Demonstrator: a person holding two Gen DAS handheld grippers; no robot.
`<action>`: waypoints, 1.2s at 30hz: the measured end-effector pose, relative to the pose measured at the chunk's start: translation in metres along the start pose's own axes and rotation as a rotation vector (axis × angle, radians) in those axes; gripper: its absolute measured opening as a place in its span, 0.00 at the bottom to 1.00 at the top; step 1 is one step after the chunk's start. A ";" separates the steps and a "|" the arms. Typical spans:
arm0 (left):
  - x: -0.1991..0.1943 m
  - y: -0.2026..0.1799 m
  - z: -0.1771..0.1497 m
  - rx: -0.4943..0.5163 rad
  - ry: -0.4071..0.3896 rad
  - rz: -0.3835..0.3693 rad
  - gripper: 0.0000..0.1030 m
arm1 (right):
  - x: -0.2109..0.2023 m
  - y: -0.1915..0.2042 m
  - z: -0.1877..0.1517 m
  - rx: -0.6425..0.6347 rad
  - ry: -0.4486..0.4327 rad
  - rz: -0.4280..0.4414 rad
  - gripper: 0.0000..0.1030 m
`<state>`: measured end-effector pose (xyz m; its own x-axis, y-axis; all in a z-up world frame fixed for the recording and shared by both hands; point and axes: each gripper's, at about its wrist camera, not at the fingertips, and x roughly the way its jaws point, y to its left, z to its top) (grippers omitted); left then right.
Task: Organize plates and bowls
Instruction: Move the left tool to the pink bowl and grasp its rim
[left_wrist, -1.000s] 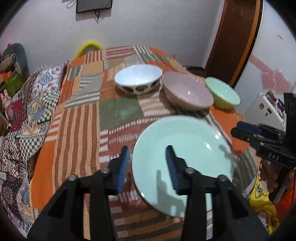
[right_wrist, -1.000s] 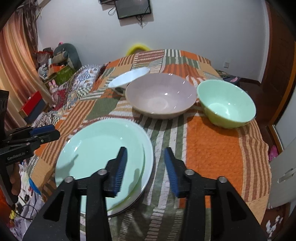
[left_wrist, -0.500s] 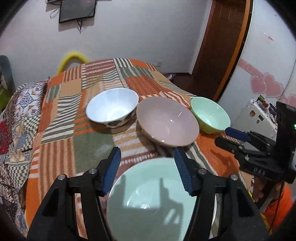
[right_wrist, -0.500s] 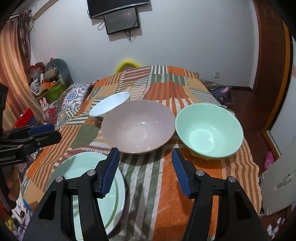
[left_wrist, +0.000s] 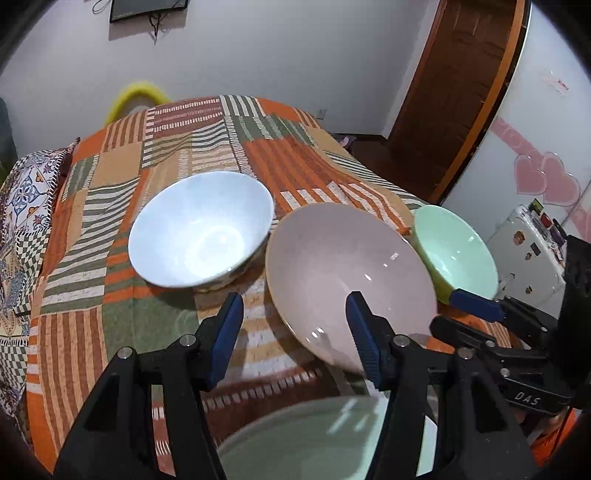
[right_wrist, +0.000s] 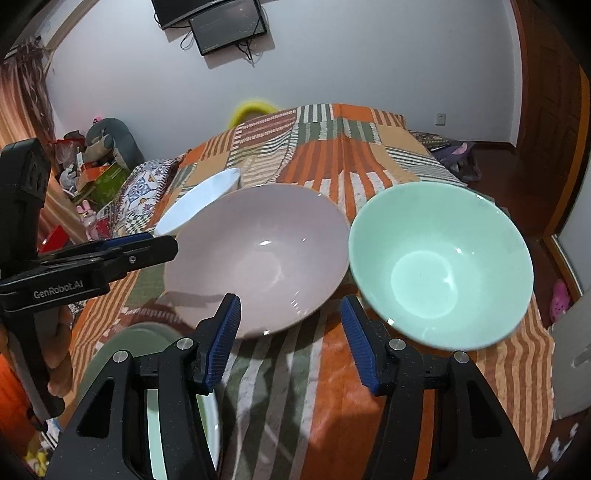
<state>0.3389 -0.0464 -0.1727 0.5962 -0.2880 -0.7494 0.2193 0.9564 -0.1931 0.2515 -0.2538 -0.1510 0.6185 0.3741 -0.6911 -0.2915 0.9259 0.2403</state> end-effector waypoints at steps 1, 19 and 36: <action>0.004 0.001 0.001 0.000 0.003 -0.004 0.48 | 0.001 -0.002 0.001 0.002 0.002 -0.002 0.51; 0.037 0.011 0.002 -0.014 0.086 -0.042 0.17 | 0.018 -0.002 0.002 -0.013 0.062 -0.061 0.35; 0.041 0.006 0.001 0.043 0.073 -0.012 0.17 | 0.028 -0.001 0.005 -0.009 0.096 -0.060 0.34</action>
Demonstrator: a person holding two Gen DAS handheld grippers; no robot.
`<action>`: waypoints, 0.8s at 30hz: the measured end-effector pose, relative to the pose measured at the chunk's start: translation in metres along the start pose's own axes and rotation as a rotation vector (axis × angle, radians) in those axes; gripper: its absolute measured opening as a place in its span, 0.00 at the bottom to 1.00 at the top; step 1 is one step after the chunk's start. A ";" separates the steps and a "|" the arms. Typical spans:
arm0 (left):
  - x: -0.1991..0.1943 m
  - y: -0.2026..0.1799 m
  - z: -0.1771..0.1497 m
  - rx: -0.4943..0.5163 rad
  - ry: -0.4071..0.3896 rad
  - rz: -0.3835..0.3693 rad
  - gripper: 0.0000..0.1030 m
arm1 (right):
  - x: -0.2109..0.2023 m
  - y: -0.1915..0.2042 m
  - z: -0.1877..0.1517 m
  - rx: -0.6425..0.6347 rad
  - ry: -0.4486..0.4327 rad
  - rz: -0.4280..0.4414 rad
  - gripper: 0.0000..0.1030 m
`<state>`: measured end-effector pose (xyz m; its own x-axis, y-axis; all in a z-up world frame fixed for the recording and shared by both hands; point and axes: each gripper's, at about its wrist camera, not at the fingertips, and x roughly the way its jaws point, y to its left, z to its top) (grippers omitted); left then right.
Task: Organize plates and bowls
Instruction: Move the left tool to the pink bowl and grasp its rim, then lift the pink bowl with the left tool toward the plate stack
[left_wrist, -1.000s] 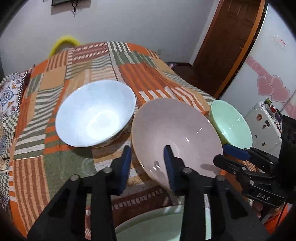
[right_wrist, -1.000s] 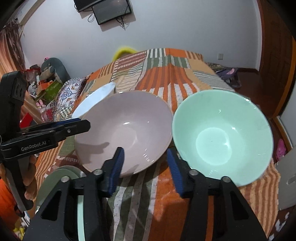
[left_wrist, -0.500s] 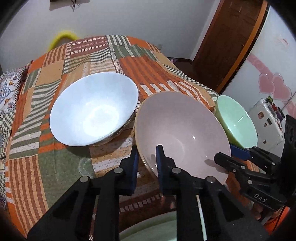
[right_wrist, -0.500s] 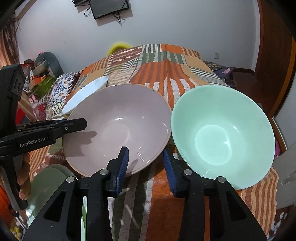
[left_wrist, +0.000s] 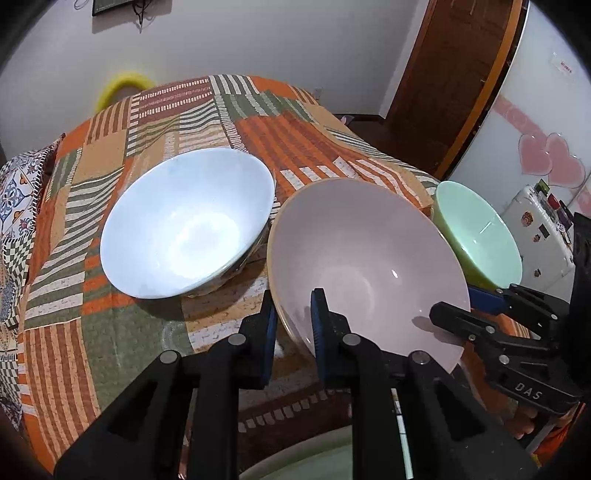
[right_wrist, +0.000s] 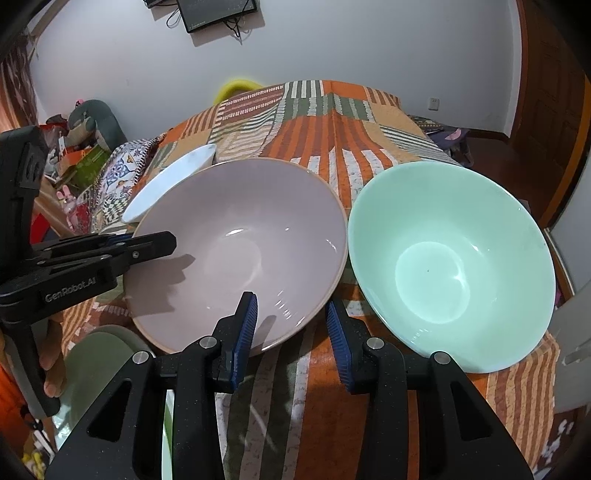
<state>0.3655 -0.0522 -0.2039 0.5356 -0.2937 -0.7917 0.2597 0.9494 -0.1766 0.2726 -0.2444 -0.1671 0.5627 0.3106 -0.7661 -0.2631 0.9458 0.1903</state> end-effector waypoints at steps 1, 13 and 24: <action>0.000 0.000 -0.001 -0.001 0.001 0.001 0.17 | 0.000 0.000 0.000 -0.001 -0.002 -0.002 0.33; -0.021 -0.014 -0.015 0.044 -0.026 0.040 0.17 | -0.017 0.004 -0.008 -0.027 -0.054 -0.011 0.27; -0.068 -0.022 -0.021 0.042 -0.091 0.037 0.18 | -0.047 0.015 -0.007 -0.054 -0.103 0.009 0.27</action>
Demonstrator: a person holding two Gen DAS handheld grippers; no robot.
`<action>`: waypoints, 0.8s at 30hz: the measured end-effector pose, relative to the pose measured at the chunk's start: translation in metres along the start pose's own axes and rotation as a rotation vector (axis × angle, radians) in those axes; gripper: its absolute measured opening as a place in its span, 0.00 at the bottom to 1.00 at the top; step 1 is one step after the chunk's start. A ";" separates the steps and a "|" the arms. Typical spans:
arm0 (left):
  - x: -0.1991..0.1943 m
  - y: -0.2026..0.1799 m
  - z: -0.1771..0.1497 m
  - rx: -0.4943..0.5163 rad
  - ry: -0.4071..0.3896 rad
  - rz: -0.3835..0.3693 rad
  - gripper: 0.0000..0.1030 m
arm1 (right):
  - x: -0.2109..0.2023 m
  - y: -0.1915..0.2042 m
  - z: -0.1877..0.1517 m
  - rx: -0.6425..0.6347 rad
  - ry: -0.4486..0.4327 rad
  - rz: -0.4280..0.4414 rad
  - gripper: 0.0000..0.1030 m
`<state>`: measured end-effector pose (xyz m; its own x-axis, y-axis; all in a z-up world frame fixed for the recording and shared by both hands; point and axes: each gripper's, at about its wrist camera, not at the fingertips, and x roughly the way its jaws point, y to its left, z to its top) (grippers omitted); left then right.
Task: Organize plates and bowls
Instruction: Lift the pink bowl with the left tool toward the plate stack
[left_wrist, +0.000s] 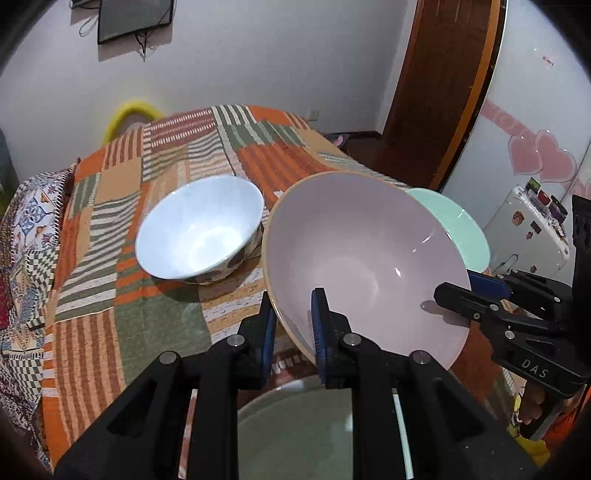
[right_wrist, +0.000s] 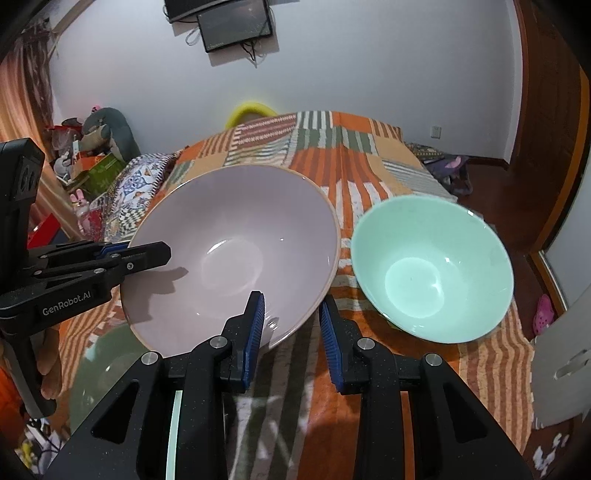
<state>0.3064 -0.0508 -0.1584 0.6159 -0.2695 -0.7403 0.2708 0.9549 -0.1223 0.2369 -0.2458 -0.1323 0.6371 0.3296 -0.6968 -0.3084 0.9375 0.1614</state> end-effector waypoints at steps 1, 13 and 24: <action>-0.007 0.001 -0.001 -0.002 -0.007 0.002 0.18 | -0.004 0.003 0.001 -0.007 -0.005 0.004 0.27; -0.084 0.023 -0.027 -0.057 -0.032 0.047 0.18 | -0.039 0.057 0.004 -0.092 -0.071 0.068 0.27; -0.136 0.033 -0.070 -0.088 -0.032 0.111 0.17 | -0.047 0.088 -0.018 -0.110 -0.041 0.148 0.27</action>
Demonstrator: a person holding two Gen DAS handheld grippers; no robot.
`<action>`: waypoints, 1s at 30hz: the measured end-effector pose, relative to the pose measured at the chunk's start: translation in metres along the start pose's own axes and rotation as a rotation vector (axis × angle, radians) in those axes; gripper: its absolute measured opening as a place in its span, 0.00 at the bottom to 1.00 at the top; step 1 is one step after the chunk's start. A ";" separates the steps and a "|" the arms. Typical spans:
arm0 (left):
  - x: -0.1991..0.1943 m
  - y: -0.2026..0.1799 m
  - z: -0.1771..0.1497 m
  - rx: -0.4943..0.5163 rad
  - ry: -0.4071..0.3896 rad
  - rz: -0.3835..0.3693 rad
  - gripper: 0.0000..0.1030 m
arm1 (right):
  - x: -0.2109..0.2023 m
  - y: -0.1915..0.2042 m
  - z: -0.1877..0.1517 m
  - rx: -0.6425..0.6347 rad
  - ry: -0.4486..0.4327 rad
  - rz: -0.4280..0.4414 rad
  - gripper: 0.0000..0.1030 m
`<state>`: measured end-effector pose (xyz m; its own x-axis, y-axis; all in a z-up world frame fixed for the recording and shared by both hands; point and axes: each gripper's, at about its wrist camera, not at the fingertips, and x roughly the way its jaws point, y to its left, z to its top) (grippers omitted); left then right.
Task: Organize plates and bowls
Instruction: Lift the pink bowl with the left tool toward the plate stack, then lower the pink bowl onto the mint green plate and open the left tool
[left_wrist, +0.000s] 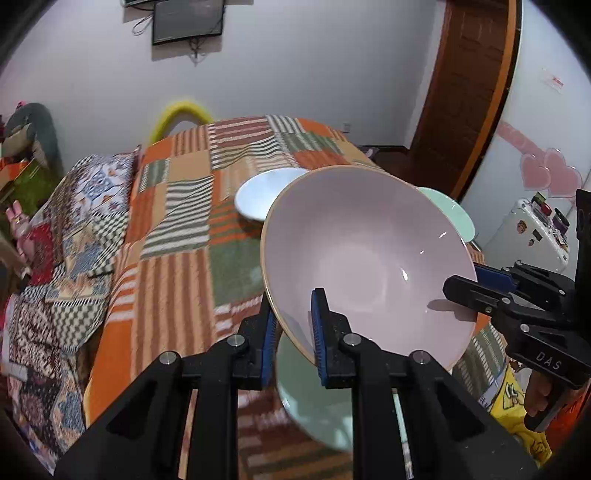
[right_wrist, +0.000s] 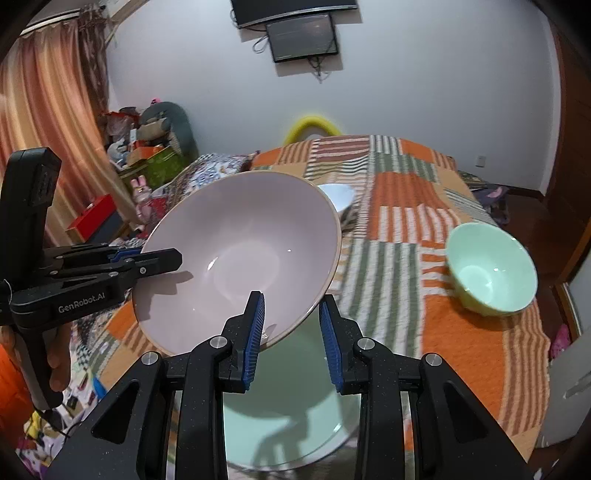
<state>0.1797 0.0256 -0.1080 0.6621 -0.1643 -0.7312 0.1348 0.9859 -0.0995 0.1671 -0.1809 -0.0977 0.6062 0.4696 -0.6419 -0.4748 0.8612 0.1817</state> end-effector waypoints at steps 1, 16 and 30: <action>-0.002 0.003 -0.003 -0.006 0.002 0.004 0.18 | 0.001 0.004 -0.001 -0.003 0.002 0.009 0.27; -0.026 0.069 -0.060 -0.103 0.040 0.098 0.17 | 0.043 0.065 -0.021 -0.068 0.098 0.128 0.27; -0.018 0.122 -0.105 -0.191 0.091 0.133 0.17 | 0.085 0.112 -0.041 -0.142 0.222 0.170 0.27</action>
<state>0.1068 0.1519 -0.1775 0.5942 -0.0374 -0.8034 -0.0966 0.9884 -0.1174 0.1394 -0.0523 -0.1624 0.3638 0.5367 -0.7613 -0.6508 0.7312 0.2045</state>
